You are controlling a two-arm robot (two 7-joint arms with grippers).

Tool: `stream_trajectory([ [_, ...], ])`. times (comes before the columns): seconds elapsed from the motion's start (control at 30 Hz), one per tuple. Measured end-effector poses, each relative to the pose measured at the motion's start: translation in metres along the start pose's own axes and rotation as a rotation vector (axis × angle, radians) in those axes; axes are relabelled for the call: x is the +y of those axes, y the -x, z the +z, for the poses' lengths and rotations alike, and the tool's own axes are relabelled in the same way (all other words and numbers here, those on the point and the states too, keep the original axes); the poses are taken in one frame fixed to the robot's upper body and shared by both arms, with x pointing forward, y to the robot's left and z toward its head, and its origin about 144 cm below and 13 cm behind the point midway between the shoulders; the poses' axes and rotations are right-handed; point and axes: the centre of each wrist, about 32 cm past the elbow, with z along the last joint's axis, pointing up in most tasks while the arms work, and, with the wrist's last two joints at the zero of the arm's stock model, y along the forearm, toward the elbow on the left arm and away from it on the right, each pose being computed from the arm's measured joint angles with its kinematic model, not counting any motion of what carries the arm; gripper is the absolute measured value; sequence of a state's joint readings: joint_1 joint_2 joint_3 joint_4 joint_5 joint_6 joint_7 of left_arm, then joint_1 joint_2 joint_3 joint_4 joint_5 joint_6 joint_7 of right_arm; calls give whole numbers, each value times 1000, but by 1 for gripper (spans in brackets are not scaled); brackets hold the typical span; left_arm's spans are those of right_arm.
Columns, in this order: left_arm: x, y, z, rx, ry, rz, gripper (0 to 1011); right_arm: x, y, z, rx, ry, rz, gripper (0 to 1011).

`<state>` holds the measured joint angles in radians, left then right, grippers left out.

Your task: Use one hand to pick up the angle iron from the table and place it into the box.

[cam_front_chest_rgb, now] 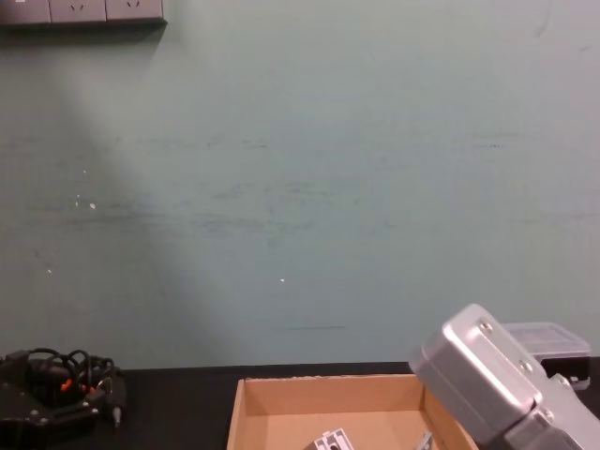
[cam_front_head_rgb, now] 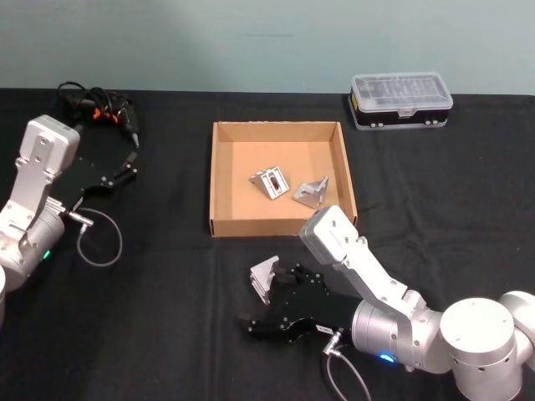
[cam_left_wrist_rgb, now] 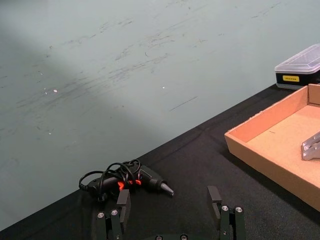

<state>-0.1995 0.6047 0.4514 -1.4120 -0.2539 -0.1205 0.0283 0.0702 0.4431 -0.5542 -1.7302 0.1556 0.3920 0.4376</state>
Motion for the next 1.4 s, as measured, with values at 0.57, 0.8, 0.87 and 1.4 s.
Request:
stream_trajectory([
  [0.57, 0, 0, 0, 0, 0, 0, 1000, 4, 1, 2, -6, -7, -22, 595],
  [0.8, 0, 0, 0, 0, 0, 0, 1000, 6, 2, 3, -2, -8, -21, 390],
  [0.87, 0, 0, 0, 0, 0, 0, 1000, 6, 2, 3, -1, -8, -21, 302],
  [1.4, 0, 0, 0, 0, 0, 0, 1000, 6, 5, 5, 0, -12, -27, 75],
])
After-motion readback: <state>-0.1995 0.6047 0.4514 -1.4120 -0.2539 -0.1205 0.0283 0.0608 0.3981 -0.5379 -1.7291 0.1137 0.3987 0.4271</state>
